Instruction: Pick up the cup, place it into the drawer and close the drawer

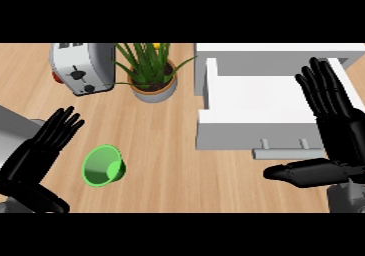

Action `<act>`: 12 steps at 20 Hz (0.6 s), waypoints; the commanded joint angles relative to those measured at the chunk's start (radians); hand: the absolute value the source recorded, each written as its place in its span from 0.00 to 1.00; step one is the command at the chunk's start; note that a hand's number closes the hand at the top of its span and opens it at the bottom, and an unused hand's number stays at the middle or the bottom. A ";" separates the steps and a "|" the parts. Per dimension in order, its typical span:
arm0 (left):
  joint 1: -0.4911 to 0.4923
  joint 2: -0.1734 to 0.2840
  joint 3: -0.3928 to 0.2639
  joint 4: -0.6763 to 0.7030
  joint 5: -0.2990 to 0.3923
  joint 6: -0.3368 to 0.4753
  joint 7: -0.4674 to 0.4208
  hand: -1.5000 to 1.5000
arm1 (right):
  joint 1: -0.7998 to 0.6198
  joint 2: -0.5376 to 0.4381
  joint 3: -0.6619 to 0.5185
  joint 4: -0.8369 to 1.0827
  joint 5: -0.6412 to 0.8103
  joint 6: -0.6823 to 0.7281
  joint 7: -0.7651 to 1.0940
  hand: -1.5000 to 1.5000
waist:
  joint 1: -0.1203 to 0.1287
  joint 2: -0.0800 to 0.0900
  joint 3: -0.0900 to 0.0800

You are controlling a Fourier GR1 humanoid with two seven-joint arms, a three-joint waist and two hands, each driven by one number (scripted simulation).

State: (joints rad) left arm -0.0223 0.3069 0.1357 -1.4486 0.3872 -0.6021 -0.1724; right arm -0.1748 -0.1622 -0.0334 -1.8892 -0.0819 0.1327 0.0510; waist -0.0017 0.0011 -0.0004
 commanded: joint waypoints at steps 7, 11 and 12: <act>-0.126 -0.019 0.018 0.391 -0.235 0.010 -0.234 0.00 | -0.065 -0.037 -0.073 0.004 -0.055 0.034 0.058 0.00 | -0.002 0.000 0.000; -0.163 -0.026 -0.003 0.603 -0.355 0.017 -0.439 0.00 | -0.001 0.002 -0.029 0.008 0.019 0.011 -0.016 0.00 | -0.005 0.000 0.000; -0.239 0.014 0.023 0.731 -0.375 0.014 -0.486 0.00 | -0.054 -0.028 -0.071 0.059 -0.045 0.055 -0.021 0.00 | -0.010 0.003 -0.001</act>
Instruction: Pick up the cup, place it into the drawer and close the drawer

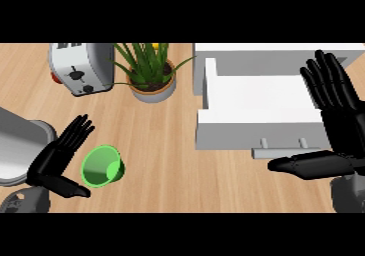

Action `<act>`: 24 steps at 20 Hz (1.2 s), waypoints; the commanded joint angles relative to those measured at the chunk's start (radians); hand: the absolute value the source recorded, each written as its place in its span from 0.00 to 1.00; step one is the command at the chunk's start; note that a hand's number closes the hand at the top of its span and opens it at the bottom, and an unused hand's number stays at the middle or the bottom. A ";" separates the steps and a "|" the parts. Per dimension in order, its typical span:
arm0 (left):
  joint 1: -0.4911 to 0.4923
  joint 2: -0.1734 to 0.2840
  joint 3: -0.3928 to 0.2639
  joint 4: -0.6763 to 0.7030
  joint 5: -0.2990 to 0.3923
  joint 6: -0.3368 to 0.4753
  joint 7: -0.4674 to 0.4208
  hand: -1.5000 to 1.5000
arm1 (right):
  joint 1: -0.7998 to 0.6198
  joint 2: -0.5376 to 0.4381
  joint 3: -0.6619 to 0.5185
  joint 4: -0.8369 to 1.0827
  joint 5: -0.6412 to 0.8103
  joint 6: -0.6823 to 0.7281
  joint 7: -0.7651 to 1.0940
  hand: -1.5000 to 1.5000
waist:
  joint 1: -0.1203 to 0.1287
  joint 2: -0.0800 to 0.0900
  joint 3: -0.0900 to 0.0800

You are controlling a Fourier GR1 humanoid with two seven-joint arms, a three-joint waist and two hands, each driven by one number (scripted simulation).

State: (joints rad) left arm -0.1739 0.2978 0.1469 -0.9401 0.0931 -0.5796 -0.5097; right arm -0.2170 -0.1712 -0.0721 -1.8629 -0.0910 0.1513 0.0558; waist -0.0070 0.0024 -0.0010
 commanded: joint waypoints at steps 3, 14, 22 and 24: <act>-0.082 0.008 -0.019 0.345 -0.159 0.038 -0.300 0.00 | -0.051 -0.002 -0.015 0.013 -0.005 -0.009 0.036 0.00 | -0.003 0.002 -0.001; -0.177 0.027 -0.024 0.596 -0.197 0.056 -0.512 0.00 | -0.096 -0.047 -0.071 0.000 -0.067 0.024 0.079 0.00 | -0.011 0.005 -0.003; -0.224 -0.033 -0.035 0.674 -0.217 0.109 -0.575 0.00 | -0.041 -0.025 -0.033 -0.021 -0.044 0.035 0.055 0.00 | -0.017 0.007 -0.003; -0.265 -0.053 -0.043 0.690 -0.230 0.146 -0.565 0.00 | -0.093 -0.033 -0.052 0.039 -0.038 0.028 0.040 0.00 | -0.021 0.011 -0.004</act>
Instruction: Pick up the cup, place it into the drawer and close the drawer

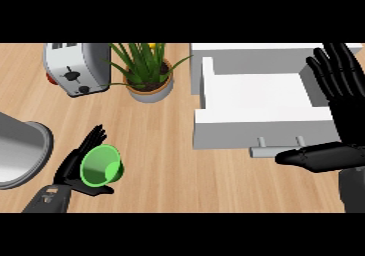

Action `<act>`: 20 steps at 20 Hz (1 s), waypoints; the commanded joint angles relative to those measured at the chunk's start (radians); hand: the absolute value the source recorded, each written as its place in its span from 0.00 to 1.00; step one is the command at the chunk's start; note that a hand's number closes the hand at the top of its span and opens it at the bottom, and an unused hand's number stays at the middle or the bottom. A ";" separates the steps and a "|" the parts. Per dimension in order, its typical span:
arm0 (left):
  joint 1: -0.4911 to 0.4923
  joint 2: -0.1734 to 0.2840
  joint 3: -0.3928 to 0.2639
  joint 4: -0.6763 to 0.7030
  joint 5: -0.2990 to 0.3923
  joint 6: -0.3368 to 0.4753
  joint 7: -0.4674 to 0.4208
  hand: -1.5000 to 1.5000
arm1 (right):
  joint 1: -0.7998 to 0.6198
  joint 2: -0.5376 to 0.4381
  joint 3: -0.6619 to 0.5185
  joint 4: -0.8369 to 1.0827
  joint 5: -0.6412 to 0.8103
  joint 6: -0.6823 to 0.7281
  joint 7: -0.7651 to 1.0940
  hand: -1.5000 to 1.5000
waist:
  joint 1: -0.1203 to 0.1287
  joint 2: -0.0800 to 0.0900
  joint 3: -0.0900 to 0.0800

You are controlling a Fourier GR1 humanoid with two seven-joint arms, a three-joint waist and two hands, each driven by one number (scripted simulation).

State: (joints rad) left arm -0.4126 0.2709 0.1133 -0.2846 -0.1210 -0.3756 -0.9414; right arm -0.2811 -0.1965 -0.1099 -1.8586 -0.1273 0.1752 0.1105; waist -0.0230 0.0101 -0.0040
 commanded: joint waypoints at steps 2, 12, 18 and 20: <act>-0.045 -0.003 -0.011 0.043 -0.018 -0.094 -0.130 0.00 | -0.002 0.014 0.012 0.036 0.025 -0.007 -0.027 0.00 | -0.001 0.002 0.000; -0.052 -0.046 -0.027 0.064 -0.007 -0.225 -0.126 0.00 | 0.004 -0.004 0.008 0.011 0.010 0.008 0.010 0.00 | -0.002 0.001 0.000; -0.031 -0.083 -0.027 -0.014 -0.012 -0.056 -0.266 1.00 | -0.016 -0.018 -0.020 0.009 0.009 -0.008 0.032 0.00 | -0.006 0.003 -0.002; -0.041 -0.108 -0.014 -0.033 -0.015 0.090 -0.273 1.00 | -0.014 -0.008 0.008 -0.018 0.026 -0.011 0.032 0.00 | -0.005 0.000 -0.001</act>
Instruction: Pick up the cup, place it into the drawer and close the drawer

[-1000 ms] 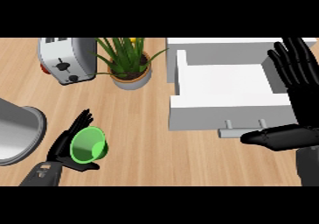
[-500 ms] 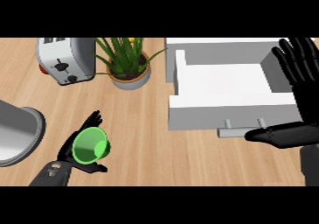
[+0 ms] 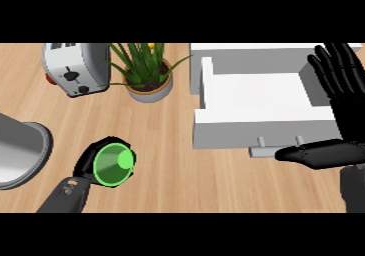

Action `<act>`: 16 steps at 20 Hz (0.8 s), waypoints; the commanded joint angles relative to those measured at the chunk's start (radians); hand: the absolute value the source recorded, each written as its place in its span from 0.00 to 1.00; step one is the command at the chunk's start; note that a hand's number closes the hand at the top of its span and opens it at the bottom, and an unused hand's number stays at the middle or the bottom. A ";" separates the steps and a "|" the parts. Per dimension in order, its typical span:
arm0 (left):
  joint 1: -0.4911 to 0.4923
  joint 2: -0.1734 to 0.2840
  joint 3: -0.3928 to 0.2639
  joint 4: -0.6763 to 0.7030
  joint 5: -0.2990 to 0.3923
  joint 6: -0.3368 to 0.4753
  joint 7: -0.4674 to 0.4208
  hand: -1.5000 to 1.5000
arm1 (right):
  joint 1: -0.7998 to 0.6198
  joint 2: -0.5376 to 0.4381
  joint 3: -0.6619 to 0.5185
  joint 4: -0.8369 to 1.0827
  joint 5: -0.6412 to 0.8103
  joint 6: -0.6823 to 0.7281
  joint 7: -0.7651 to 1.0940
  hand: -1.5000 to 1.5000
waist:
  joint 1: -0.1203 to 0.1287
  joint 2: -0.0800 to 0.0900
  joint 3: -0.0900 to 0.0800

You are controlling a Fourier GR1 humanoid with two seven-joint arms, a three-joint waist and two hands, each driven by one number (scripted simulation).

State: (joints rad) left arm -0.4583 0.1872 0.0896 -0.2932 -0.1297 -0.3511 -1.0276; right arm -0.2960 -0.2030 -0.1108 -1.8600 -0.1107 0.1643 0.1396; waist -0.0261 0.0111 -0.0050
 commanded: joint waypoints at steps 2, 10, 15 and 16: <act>-0.002 0.022 0.034 -0.038 0.009 0.068 -0.207 1.00 | -0.017 -0.023 -0.028 0.023 -0.036 0.026 0.004 0.00 | 0.007 -0.001 0.001; -0.047 -0.030 0.188 -0.079 0.185 0.076 -0.172 1.00 | 0.017 -0.021 -0.041 0.013 -0.035 0.025 -0.015 0.00 | 0.006 -0.001 0.002; -0.092 -0.071 0.221 -0.136 0.210 0.191 -0.134 1.00 | 0.028 -0.021 -0.048 -0.013 -0.056 0.025 0.018 0.00 | 0.013 -0.009 0.004; -0.094 -0.087 0.203 -0.158 0.211 0.149 -0.106 1.00 | 0.002 -0.048 -0.056 -0.011 -0.057 0.039 0.031 0.00 | 0.019 -0.011 0.004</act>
State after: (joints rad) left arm -0.5202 0.1228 0.2826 -0.4114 0.0600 -0.2000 -1.0699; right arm -0.2882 -0.2283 -0.1535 -1.8596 -0.1507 0.1862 0.1487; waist -0.0127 0.0046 -0.0019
